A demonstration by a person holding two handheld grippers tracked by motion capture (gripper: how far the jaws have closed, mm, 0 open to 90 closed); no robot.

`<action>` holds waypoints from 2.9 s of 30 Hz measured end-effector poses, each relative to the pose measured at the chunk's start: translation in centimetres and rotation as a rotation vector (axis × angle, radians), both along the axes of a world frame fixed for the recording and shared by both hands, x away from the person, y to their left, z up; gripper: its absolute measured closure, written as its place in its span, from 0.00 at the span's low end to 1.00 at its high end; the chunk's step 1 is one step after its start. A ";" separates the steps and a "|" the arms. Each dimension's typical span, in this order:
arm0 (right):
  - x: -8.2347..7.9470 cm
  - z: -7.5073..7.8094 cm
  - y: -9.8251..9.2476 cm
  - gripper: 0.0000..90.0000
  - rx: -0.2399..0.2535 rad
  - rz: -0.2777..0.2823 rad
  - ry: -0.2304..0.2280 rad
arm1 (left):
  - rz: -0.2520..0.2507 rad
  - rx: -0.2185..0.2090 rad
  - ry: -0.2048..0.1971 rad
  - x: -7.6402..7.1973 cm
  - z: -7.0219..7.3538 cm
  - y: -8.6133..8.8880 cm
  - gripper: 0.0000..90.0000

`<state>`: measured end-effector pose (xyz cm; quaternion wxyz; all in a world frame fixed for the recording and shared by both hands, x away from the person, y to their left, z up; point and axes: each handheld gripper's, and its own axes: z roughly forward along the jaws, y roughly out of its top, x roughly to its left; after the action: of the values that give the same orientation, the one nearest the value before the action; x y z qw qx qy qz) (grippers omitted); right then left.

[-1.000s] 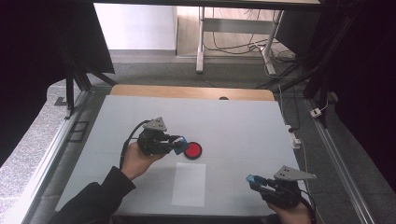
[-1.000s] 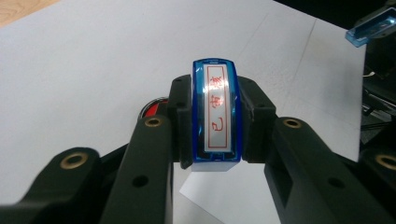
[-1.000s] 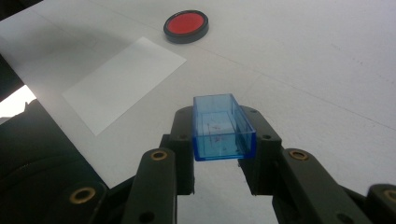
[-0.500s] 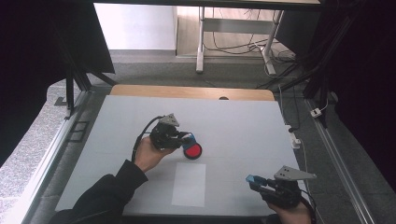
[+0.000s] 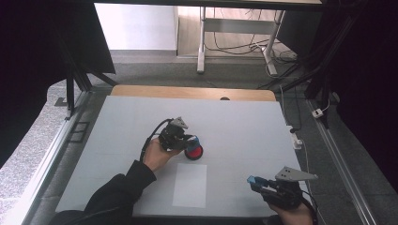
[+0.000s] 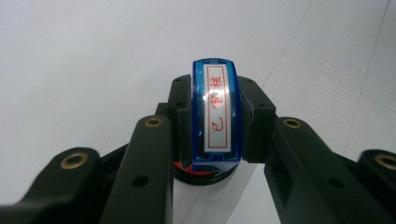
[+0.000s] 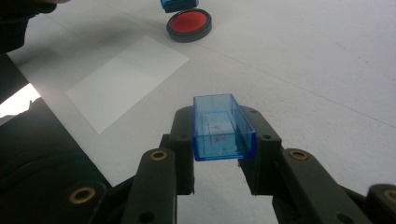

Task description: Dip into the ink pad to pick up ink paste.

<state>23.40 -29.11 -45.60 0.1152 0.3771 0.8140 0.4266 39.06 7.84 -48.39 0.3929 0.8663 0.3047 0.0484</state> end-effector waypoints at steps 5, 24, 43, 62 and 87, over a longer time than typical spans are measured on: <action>0.0 0.0 0.0 0.76 0.000 0.001 0.000 | 0.015 0.014 0.007 0.3 -0.6 -0.3 0.78; 0.0 0.0 0.0 0.76 0.005 0.001 0.005 | -0.002 0.130 0.002 0.3 -0.7 -2.0 0.78; 0.1 -0.1 0.1 0.76 0.005 0.002 0.011 | -0.002 0.097 0.040 0.7 -0.8 -1.7 0.78; 0.1 -0.1 0.1 0.76 0.005 0.002 0.013 | -0.015 0.106 -0.025 0.1 -1.0 -1.7 0.78; 0.1 -0.1 0.0 0.76 0.006 0.001 0.015 | -0.072 0.036 -0.014 0.0 -0.5 -0.7 0.78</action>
<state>23.54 -29.13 -45.68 0.1078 0.3803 0.8137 0.4262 39.11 7.15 -48.86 0.3809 0.8832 0.2697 0.0457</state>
